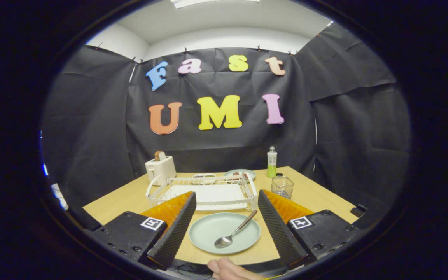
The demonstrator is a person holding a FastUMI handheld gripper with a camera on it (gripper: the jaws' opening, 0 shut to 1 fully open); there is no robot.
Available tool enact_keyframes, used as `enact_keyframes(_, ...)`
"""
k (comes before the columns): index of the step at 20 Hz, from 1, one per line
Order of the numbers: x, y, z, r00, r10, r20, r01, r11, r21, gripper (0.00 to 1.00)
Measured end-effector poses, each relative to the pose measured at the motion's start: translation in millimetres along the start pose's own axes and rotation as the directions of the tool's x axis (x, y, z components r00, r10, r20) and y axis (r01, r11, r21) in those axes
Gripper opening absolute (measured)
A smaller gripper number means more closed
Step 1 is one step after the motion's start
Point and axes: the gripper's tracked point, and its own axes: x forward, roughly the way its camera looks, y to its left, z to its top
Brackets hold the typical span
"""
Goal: Take the plate from the dish rack, then take the spoon from the basket and place it into the plate.
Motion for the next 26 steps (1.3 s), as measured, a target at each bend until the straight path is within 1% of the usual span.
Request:
enact_keyframes(2,-9.0,1.8,6.2,1.000,0.007,0.015,-0.007,1.000,-0.002,1.00)
enact_keyframes(7,-23.3,-2.7,18.4,0.999,-0.023,0.045,0.025,0.999,-0.030,1.00)
enact_keyframes(26,-13.9,-13.9,15.0,0.999,-0.042,0.021,0.042,0.999,-0.017,1.00)
